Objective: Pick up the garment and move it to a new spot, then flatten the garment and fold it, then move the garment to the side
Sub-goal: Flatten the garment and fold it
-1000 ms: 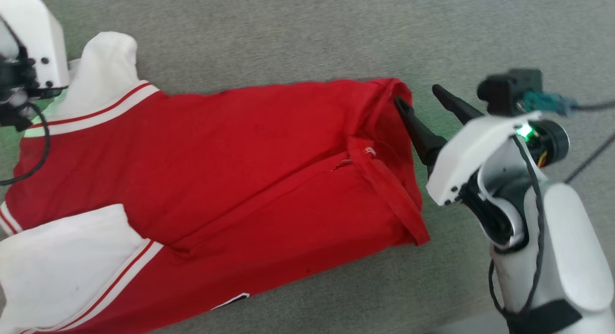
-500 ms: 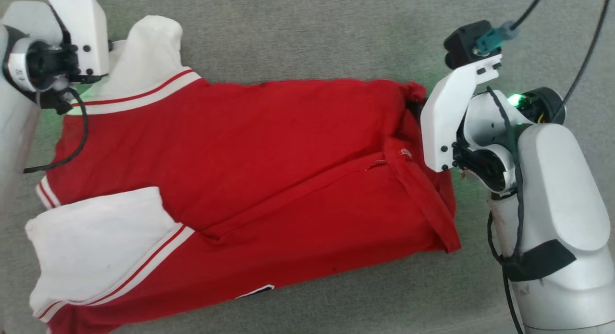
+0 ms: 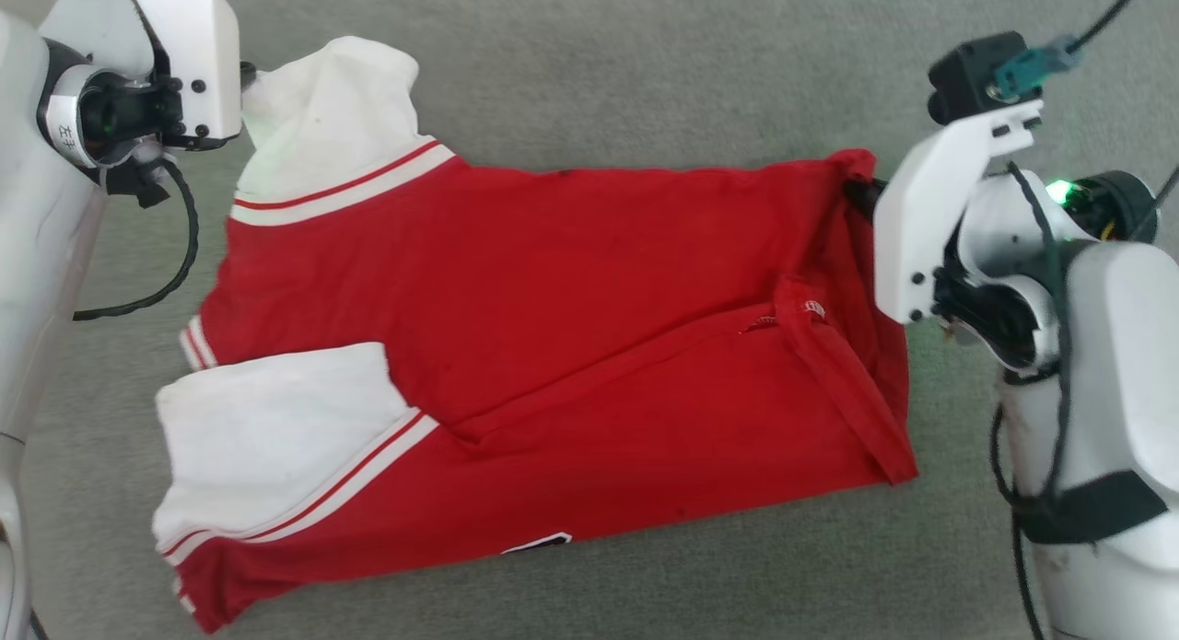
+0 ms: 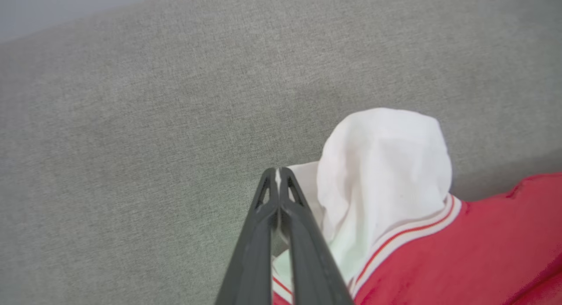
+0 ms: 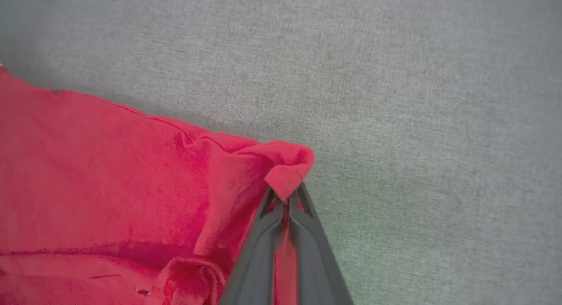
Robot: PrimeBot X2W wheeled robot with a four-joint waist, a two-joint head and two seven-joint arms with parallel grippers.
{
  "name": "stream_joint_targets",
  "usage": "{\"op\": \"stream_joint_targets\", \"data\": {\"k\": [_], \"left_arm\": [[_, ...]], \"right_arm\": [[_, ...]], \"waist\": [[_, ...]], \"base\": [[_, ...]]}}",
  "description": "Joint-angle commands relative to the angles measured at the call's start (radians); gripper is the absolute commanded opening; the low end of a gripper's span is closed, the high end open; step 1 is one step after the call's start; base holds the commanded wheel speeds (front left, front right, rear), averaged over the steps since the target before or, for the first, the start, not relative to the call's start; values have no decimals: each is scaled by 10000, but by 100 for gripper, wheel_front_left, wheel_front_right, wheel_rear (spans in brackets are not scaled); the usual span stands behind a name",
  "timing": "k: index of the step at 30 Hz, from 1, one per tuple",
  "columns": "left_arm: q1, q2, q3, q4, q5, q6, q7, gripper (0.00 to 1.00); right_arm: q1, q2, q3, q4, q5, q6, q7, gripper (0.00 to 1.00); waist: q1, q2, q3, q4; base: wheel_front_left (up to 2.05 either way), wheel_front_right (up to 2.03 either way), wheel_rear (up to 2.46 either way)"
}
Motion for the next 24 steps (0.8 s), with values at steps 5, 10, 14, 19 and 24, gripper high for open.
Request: {"op": "stream_joint_targets", "data": {"k": [5, 10, 14, 19, 24], "left_arm": [[195, 78, -197, -553, -91, -70, 360, 0], [760, 434, -443, -1829, -40, 325, 1037, 0], [1606, 1068, -590, -3544, -54, 1006, 1715, 0], [2755, 1857, -595, -5722, -251, 1980, 2325, 0], [4408, 2849, -632, -8309, -484, 3294, 2910, 0]], "right_arm": [[687, -535, -39, -757, 281, -1, -1, 0], [1547, -1033, -126, -1755, 627, -1, 267, 0], [2366, -1443, -255, -2630, 914, -1, 530, 0], [3205, -1770, -419, -3375, 1186, -1, 884, 0], [4225, -1887, -613, -4025, 1528, -1, 1349, 0]], "waist": [[0, 0, -697, 544], [0, 0, -1047, 865], [0, 0, -1258, 1071], [0, 0, -1376, 1216], [0, 0, -1437, 1340]], "base": [[0, 0, 0], [0, 0, 0], [0, 0, 0], [0, 0, 0], [0, 0, 0]]}}
